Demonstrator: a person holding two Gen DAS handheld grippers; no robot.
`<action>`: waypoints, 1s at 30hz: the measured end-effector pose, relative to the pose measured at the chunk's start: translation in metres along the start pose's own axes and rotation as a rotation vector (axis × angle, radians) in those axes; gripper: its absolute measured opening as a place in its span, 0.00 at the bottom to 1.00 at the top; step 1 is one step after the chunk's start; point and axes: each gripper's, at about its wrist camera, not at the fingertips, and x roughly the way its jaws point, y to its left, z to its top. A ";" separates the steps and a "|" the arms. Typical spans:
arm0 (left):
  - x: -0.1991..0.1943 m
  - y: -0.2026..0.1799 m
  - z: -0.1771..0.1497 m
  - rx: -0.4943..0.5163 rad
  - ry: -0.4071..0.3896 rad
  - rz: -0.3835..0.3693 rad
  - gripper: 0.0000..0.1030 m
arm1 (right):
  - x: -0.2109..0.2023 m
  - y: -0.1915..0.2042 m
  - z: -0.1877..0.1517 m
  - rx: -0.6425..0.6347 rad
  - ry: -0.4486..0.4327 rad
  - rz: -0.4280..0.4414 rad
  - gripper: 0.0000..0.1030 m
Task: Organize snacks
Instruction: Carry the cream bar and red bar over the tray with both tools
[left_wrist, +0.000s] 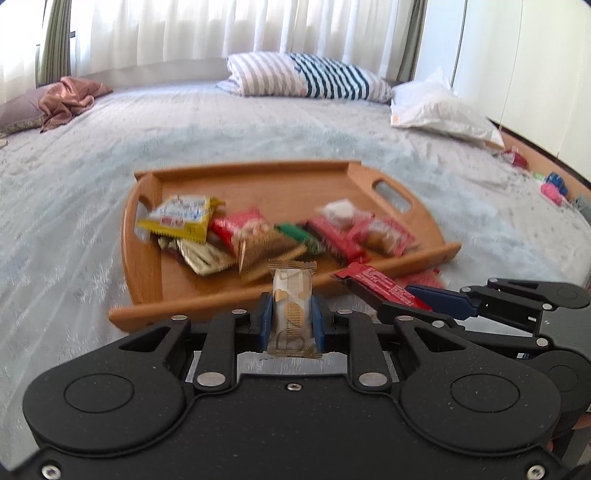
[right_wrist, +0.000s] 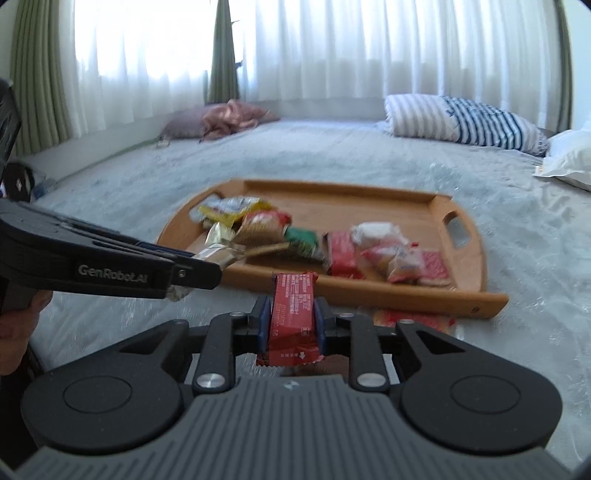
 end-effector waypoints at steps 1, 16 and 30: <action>-0.001 0.001 0.003 -0.003 -0.009 0.002 0.20 | -0.001 -0.003 0.003 0.014 -0.013 -0.006 0.28; 0.023 0.029 0.052 -0.090 -0.076 0.041 0.20 | 0.026 -0.042 0.047 0.147 -0.091 -0.039 0.28; 0.089 0.051 0.098 -0.166 -0.068 0.118 0.21 | 0.093 -0.072 0.078 0.169 -0.085 -0.105 0.28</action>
